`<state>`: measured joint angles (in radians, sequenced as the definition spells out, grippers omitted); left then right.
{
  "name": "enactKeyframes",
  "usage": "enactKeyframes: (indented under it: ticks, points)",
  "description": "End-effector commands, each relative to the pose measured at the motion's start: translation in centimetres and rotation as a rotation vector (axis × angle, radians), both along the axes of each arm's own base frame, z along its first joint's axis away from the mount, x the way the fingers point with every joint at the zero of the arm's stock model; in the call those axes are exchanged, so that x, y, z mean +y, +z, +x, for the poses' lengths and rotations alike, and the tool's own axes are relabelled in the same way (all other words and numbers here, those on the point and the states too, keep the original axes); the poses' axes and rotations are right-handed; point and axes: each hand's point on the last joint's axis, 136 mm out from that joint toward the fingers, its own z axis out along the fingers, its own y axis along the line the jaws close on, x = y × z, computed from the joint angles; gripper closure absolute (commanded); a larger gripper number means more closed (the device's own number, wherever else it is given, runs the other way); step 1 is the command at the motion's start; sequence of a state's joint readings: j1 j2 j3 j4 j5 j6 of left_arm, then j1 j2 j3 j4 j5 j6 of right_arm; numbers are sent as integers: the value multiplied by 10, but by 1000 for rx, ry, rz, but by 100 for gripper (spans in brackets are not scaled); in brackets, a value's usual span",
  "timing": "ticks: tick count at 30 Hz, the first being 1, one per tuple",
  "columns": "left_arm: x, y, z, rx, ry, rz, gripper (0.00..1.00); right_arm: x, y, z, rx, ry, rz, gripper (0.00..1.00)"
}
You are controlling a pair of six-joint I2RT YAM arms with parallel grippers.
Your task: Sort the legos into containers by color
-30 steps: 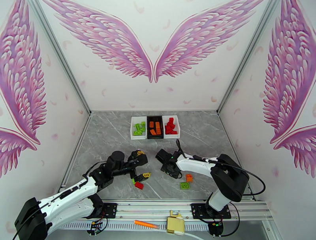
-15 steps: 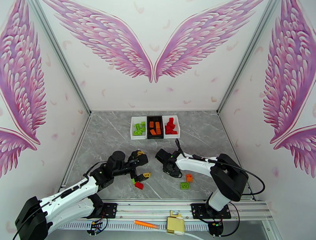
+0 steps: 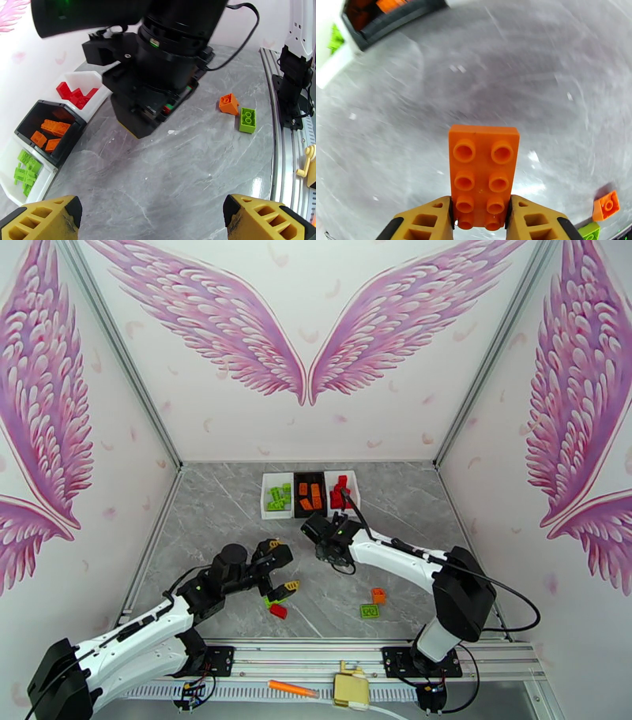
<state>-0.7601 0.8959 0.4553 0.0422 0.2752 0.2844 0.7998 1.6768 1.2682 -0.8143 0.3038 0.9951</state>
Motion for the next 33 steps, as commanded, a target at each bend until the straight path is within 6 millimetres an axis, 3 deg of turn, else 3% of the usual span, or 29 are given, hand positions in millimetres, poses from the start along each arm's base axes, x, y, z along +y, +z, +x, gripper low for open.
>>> enactKeyframes:
  ticks: [1,11,21,24,28,33]
  points:
    - [6,-4,0,20,44,-16,1,6,15,34,-68,75,-22,66]
    - [11,-1,9,14,98,-6,1,27,32,137,-204,155,14,66]
    - [17,-2,18,1,137,12,1,43,11,216,-259,224,-9,66]
    - [17,-4,21,10,135,23,1,50,6,228,-266,242,-17,65]
    - [16,-4,23,10,123,41,1,56,16,232,-284,253,2,59]
    - [13,2,23,5,93,23,1,49,36,220,-300,257,15,37]
